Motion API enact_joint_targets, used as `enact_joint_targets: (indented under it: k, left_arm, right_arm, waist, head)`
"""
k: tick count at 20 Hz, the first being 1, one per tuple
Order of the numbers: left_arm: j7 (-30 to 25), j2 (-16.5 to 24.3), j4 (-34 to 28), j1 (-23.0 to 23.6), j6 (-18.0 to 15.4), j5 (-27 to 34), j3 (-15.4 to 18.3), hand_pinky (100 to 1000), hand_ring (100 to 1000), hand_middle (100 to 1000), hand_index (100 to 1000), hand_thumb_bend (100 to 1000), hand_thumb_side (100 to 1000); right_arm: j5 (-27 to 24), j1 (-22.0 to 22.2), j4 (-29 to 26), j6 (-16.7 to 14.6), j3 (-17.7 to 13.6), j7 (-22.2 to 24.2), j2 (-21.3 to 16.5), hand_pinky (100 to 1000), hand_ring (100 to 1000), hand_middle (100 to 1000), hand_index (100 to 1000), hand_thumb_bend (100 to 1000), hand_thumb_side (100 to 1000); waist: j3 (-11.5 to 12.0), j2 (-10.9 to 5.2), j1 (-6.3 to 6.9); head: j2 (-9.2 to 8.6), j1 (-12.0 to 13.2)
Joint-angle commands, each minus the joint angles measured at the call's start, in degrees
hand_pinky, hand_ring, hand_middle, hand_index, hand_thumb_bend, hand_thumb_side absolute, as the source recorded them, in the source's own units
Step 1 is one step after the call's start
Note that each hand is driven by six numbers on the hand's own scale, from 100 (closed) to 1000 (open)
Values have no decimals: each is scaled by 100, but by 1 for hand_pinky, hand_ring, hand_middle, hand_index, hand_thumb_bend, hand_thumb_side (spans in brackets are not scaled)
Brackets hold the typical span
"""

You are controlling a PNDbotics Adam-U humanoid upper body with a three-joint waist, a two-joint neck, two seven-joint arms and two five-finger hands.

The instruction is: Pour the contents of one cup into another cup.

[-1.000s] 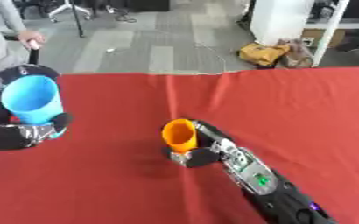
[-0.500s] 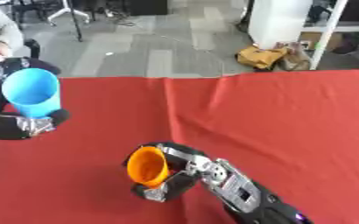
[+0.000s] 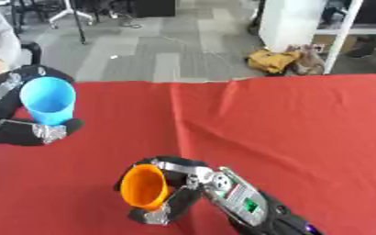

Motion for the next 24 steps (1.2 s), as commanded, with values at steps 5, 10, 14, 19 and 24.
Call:
enact_joint_targets:
  k: [5, 10, 14, 19, 24]
  left_arm:
    - [357, -245, -93, -249, -288, -560, -19, 424, 479, 523, 710, 533, 100]
    - [398, -291, -143, -249, -387, -730, -77, 425, 478, 519, 711, 536, 100]
    - [360, -297, -194, -240, -498, -911, -142, 420, 469, 509, 711, 540, 100]
    - [248, -288, -183, -234, -719, -1312, -253, 412, 457, 495, 712, 549, 100]
    - [124, -294, -218, -259, -1056, -1807, -322, 398, 435, 472, 715, 561, 100]
  right_arm:
    - [-638, -129, 468, 478, 84, 314, 207, 688, 514, 552, 753, 215, 100]
    - [-1002, -173, 448, 686, 89, 395, 184, 689, 516, 553, 753, 214, 100]
    - [-1050, -182, 400, 735, 95, 409, 175, 690, 517, 554, 754, 217, 100]
    - [-1059, -190, 379, 745, 96, 413, 172, 690, 517, 554, 754, 217, 100]
    - [-1048, -190, 390, 745, 95, 419, 172, 690, 517, 555, 755, 216, 100]
  waist:
    - [-13, -78, 15]
    - [-20, -80, 22]
    - [-27, -80, 26]
    - [-38, -82, 31]
    - [-41, -82, 34]
  head:
    - [-88, 18]
    - [-85, 14]
    - [-90, 19]
    - [-90, 21]
    - [-86, 13]
